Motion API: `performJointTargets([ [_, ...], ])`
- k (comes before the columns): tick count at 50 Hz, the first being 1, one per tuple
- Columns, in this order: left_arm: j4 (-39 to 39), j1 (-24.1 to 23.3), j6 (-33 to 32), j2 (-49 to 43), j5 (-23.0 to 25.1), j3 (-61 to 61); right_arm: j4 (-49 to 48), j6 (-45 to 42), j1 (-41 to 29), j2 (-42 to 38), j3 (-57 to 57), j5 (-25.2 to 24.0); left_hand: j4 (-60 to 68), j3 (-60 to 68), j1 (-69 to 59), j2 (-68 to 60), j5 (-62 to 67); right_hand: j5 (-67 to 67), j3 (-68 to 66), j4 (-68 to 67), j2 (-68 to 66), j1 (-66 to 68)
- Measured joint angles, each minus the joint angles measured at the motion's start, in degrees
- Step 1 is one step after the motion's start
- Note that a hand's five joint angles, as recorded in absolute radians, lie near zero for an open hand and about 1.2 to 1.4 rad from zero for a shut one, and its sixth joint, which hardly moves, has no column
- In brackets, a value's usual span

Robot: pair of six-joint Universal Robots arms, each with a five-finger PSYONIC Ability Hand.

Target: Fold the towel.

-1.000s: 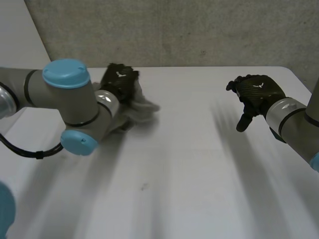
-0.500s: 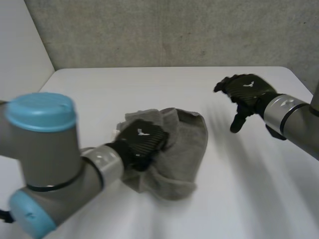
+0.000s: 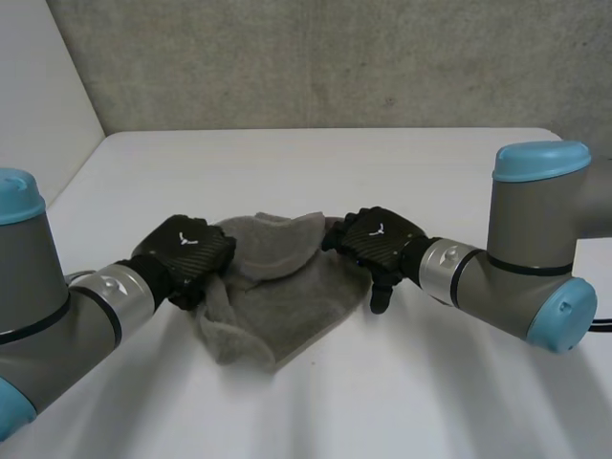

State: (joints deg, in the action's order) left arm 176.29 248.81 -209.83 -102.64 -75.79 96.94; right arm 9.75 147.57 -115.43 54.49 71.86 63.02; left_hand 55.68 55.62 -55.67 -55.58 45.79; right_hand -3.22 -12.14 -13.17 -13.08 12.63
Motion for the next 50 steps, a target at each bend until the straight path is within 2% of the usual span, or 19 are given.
performJointTargets([
  [7, 0.1, 0.4, 0.1, -0.3, 0.0, -0.2, -4.4, -3.4, -0.2, -0.6, 0.9, 0.3, -2.2, -2.1, 2.2, 2.2, -2.3, 0.0, 0.0, 0.0, 0.0, 0.0],
  [15, 0.1, 0.5, 0.1, -0.4, 0.0, 0.1, -11.7, -16.1, -0.9, -3.1, 1.6, 0.7, -2.5, -2.4, 2.5, 2.4, -2.6, -0.9, -1.4, -0.5, -0.2, 0.2],
  [18, 0.2, 0.5, 0.1, -0.4, 0.0, 0.1, -13.4, -22.0, -1.0, -4.7, 1.5, 0.8, -3.3, -3.2, 3.3, 3.3, -3.3, -3.2, -4.4, -3.2, -3.2, 0.7],
  [25, 0.2, 0.6, 0.1, -0.4, 0.0, 0.2, -15.8, -28.5, -1.0, -7.4, 0.8, 0.9, -5.3, -5.2, 5.3, 5.2, -5.4, -6.3, -8.2, -7.0, -6.7, 4.6],
  [28, 0.2, 0.6, 0.1, -0.4, 0.0, 0.3, -18.6, -30.7, -1.0, -9.2, 0.4, 1.0, -6.3, -6.3, 6.3, 6.3, -6.4, -14.1, -16.9, -15.3, -15.6, 12.1],
  [29, 0.2, 0.6, 0.1, -0.4, 0.0, 0.3, -18.6, -30.7, -1.0, -9.2, 0.4, 1.0, -6.3, -6.3, 6.3, 6.3, -6.4, -14.1, -16.9, -15.3, -15.6, 12.1],
  [31, 0.2, 0.6, 0.2, -0.4, 0.0, 0.4, -21.0, -31.3, -0.9, -10.2, 0.2, 1.0, -7.3, -7.2, 7.2, 7.2, -7.3, -27.6, -30.4, -29.3, -30.6, 24.4],
  [32, 0.2, 0.6, 0.2, -0.4, 0.0, 0.4, -21.0, -31.3, -0.9, -10.2, 0.2, 1.0, -7.3, -7.2, 7.2, 7.2, -7.3, -27.6, -30.4, -29.3, -30.6, 24.4],
  [33, 0.2, 0.6, 0.2, -0.3, 0.0, 0.5, -21.6, -31.4, -0.9, -10.4, 0.1, 1.0, -7.9, -7.8, 7.8, 7.8, -8.0, -41.1, -44.1, -43.2, -43.5, 36.0],
  [36, 0.2, 0.6, 0.3, -0.3, 0.0, 0.6, -25.4, -31.4, -0.9, -11.5, -0.5, 1.0, -9.0, -9.1, 8.9, 9.1, -9.1, -51.1, -53.9, -53.2, -53.4, 42.6],
  [39, 0.2, 0.5, 0.6, -0.1, -0.1, 0.4, -27.7, -30.8, -0.7, -11.2, -0.8, 1.3, -12.7, -12.5, 12.8, 12.5, -12.8, -52.1, -55.4, -54.8, -54.0, 42.6],
  [43, 0.4, 0.5, 1.4, 0.4, -0.1, 0.0, -28.3, -28.4, -0.3, -7.5, -0.3, 2.7, -24.3, -24.5, 24.3, 24.5, -24.4, -52.2, -55.4, -54.9, -54.0, 42.6],
  [50, 0.7, 0.4, 2.6, 2.1, -0.2, -0.5, -21.6, -20.2, 2.6, 4.2, 1.8, 6.1, -35.0, -34.8, 34.5, 34.8, -34.9, -52.3, -55.4, -54.9, -54.0, 42.6],
])
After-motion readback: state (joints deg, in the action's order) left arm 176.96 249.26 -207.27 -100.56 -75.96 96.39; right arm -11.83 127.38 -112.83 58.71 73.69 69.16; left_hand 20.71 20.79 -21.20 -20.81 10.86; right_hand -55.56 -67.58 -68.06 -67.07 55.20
